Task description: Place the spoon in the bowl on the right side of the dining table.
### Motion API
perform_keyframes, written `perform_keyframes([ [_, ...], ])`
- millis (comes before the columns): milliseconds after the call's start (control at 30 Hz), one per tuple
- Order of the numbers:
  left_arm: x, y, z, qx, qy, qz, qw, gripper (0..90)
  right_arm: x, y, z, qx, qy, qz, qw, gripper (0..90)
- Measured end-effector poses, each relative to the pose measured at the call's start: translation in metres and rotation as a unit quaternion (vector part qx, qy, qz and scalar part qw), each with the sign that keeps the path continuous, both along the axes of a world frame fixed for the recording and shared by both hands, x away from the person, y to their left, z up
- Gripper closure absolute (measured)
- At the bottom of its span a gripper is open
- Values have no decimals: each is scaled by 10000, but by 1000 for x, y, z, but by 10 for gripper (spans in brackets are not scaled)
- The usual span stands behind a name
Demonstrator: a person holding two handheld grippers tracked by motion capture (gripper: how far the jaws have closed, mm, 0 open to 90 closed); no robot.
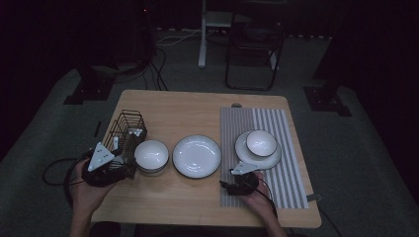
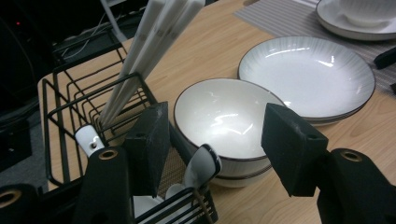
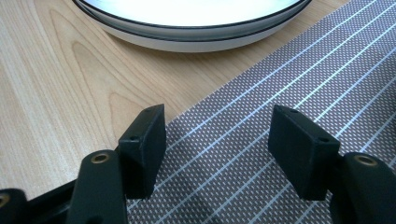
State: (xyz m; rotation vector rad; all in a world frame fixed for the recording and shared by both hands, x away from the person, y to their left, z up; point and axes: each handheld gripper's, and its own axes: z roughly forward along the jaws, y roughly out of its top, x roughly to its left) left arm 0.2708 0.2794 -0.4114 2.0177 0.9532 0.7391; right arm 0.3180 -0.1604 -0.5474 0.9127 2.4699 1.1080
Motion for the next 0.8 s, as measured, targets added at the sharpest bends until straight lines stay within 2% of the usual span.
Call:
perform_keyframes([
  [467,1,0,-9,180,106,113,9997,430,0,0,0,-2,-7,4,10000,369],
  [600,4,0,-11,175,152,135,9996,450,0,0,0,-2,-7,4,10000,368],
  [800,6,-1,-12,286,156,185,9993,517,0,0,0,-3,-5,2,10000,369],
])
